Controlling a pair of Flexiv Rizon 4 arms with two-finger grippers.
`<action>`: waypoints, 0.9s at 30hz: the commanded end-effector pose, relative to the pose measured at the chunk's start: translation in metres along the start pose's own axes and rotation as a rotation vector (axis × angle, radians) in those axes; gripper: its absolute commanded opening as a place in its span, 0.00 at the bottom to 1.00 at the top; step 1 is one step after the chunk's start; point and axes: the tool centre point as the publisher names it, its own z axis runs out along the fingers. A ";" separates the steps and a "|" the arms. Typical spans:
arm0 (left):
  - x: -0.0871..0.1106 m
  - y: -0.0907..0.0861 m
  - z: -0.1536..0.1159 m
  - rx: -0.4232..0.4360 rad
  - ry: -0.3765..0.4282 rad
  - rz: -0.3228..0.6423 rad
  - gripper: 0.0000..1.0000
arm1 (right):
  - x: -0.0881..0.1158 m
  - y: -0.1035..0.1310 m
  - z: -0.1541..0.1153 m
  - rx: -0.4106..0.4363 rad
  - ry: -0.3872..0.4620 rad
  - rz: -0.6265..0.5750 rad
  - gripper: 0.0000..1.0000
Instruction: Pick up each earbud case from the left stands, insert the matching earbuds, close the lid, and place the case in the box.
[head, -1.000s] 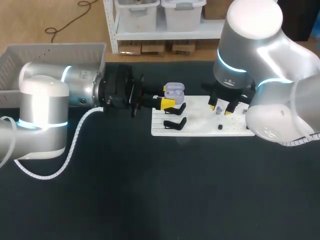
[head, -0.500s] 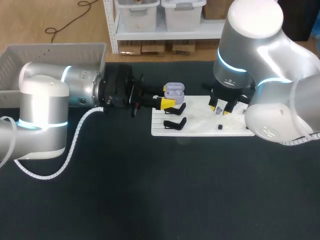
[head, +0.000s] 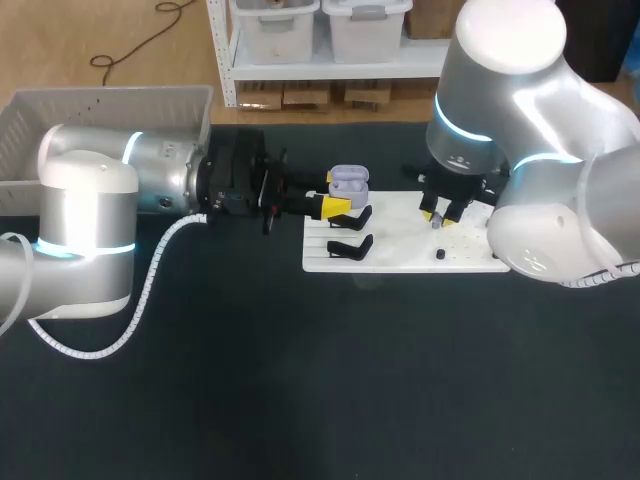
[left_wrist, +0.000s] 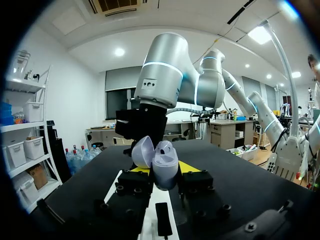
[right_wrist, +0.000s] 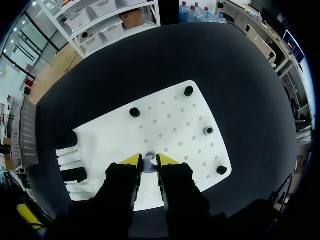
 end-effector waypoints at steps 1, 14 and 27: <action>0.000 -0.001 0.000 -0.005 0.000 0.002 0.00 | 0.000 -0.001 -0.002 -0.001 -0.005 0.000 0.00; 0.000 -0.001 0.000 -0.005 0.000 0.002 0.00 | -0.003 -0.001 -0.043 -0.059 0.016 -0.052 0.00; 0.000 -0.001 0.000 -0.005 0.000 0.002 0.00 | 0.003 0.008 -0.154 -0.202 0.092 -0.239 0.00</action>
